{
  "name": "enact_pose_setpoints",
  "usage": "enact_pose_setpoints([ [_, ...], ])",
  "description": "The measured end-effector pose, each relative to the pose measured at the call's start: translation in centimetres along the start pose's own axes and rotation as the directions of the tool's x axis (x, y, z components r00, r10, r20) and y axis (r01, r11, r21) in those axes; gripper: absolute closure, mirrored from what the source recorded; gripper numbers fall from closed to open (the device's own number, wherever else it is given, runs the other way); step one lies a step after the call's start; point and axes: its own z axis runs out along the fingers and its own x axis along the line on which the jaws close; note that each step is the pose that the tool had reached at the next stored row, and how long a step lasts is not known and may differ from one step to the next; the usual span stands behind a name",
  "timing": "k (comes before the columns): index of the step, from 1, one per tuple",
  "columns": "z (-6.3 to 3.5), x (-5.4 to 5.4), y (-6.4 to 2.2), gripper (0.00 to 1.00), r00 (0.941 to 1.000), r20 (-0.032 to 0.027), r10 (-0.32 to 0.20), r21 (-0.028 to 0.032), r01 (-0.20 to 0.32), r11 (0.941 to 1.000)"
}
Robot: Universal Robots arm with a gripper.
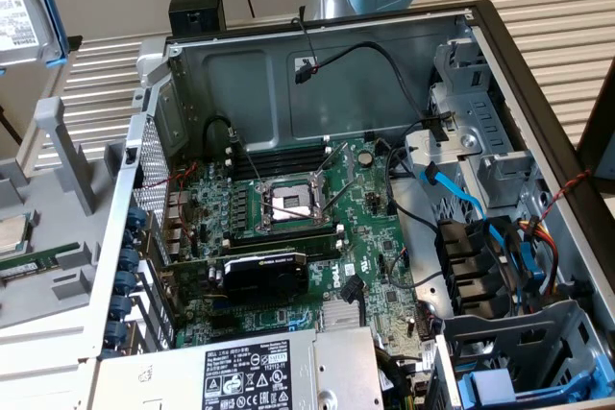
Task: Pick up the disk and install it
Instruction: 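Pick up the disk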
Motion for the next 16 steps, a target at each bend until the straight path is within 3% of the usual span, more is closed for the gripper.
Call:
enact_pose_setpoints([
  [8, -1.45, 0.1, -1.99, 0.64, 1.0, 0.0, 0.0, 0.0, 0.0, 1.0],
  [16, -3.56, 0.3, -4.07, 0.64, 1.0, 0.0, 0.0, 0.0002, 0.0, 1.0],
])
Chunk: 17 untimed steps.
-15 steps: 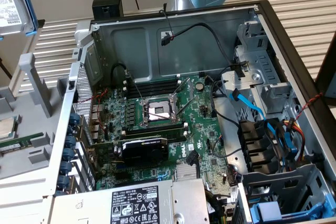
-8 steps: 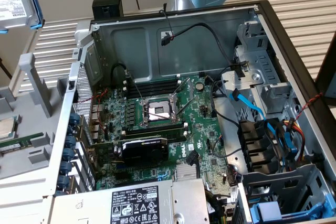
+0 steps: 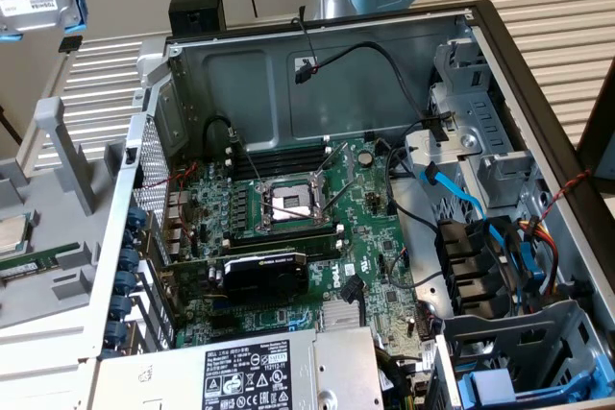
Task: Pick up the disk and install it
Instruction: 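Pick up the disk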
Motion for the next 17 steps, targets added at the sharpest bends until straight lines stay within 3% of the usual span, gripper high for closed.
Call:
enact_pose_setpoints([
  [6, -1.24, 0.2, -1.61, 0.64, 1.0, 0.0, 0.0, -0.0002, 0.0, 1.0],
  [17, -2.58, 0.6, -4.14, 0.64, 1.0, 0.0003, 0.0, -0.0006, 0.0, 1.0],
])
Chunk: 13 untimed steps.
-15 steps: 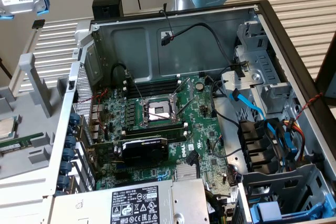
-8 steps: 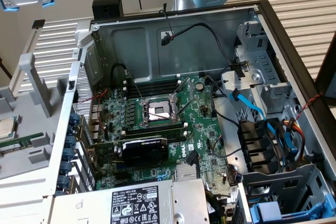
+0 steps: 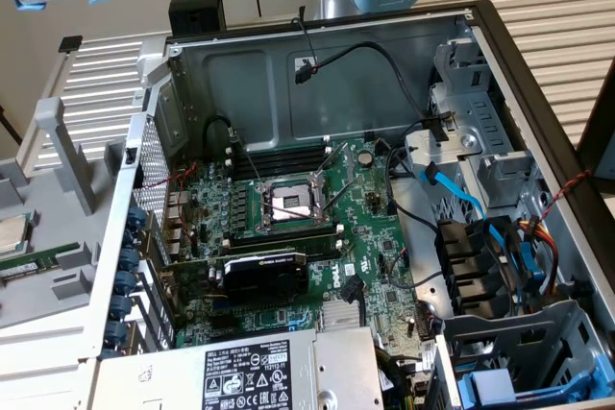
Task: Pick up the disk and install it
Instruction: 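Pick up the disk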
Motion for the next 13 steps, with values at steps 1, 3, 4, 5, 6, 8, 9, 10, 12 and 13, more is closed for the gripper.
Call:
enact_pose_setpoints([
  [1, -0.12, 0.1, -0.3, 0.64, 1.0, 0.0005, 0.0, 0.0001, 0.0, 1.0],
  [3, -0.37, 0.2, -0.88, 0.64, 1.0, 0.0018, 0.0, 0.0003, 0.0, 1.0],
  [4, -0.51, 0.3, -1.15, 0.64, 1.0, 0.0025, 0.0, 0.0003, 0.0, 1.0],
  [5, -0.63, 0.4, -1.38, 0.64, 1.0, 0.0029, 0.0, 0.0003, 0.0, 1.0],
  [6, -0.76, 0.5, -1.59, 0.64, 1.0, 0.0034, 0.0, 0.0003, 0.0, 1.0],
  [8, -0.98, 0.7, -1.93, 0.64, 1.0, 0.004, 0.0, 0.0005, 0.0, 1.0],
  [9, -1.09, 0.8, -2.08, 0.64, 1.0, 0.0043, 0.0, 0.0006, 0.0, 1.0],
  [10, -1.19, 0.9, -2.24, 0.64, 1.0, 0.0045, 0.0, 0.0005, 0.0, 1.0],
  [12, -1.4, 1.1, -2.57, 0.64, 1.0, 0.0049, 0.0, 0.0006, 0.0, 1.0],
  [13, -1.5, 1.2, -2.72, 0.64, 1.0, 0.0051, 0.0, 0.0007, 0.0, 1.0],
])
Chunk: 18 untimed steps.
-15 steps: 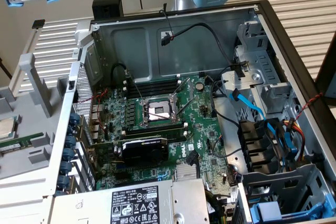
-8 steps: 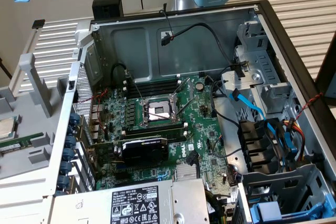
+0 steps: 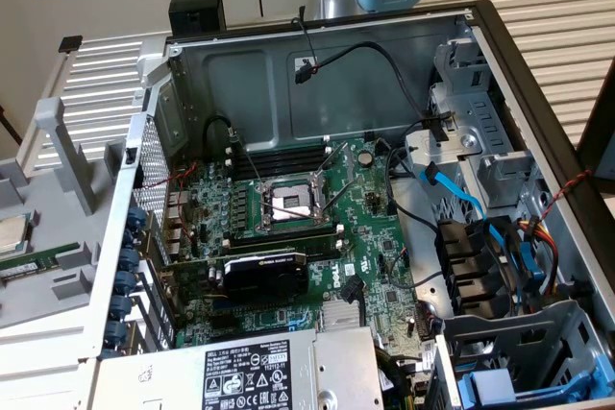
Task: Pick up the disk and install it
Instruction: 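Pick up the disk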
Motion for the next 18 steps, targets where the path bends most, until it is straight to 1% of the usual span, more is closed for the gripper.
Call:
enact_pose_setpoints([
  [9, -0.58, 1.0, -1.06, 0.64, 1.0, 0.0019, 0.0, 0.0003, 0.0, 1.0],
  [18, -0.59, 1.1, -1.12, 0.64, 1.0, 0.0019, 0.0, 0.0002, 0.0, 1.0],
])
